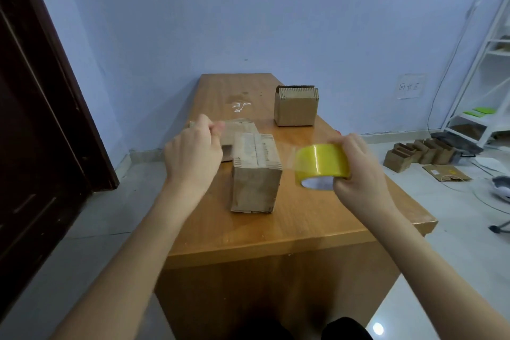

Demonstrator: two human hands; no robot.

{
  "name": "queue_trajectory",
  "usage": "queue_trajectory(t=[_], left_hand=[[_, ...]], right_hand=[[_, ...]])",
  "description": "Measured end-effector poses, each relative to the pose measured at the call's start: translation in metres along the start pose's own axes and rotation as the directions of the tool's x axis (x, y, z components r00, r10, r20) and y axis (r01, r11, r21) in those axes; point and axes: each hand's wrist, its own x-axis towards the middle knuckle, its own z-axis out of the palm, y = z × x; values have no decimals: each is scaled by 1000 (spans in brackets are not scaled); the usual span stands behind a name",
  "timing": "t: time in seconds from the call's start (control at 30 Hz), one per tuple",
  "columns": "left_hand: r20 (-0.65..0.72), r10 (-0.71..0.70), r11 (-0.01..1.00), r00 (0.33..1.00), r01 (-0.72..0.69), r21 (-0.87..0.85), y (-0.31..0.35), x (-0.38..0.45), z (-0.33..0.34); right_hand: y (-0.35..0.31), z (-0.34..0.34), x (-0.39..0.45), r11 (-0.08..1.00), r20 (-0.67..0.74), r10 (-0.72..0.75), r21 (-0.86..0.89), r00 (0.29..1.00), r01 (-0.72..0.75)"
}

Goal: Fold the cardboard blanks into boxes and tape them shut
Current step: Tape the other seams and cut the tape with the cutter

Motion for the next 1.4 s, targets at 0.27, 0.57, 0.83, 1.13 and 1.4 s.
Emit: queue_trajectory(t=[0.27,0.57,0.83,1.13,1.4], left_hand=[[241,-105,930,965,181,-321,-26,-2,6],[410,-167,859,897,336,-387,-21,-1,12],[360,-192,853,913,337,-399,-33,-8,20],[359,-230,823,905,377,-424,-38,-8,23],[431,-236,790,871,430,-437,-44,-6,39]], right_hand=[[13,-10,10,992,185,10,124,983,-33],[20,-11,33,993,351,110,-80,930,-87],[23,8,37,968,339,128,-246,932,-44],[30,17,57,966,449,161,-254,879,-48],[35,26,66,955,527,235,-281,816,-94]])
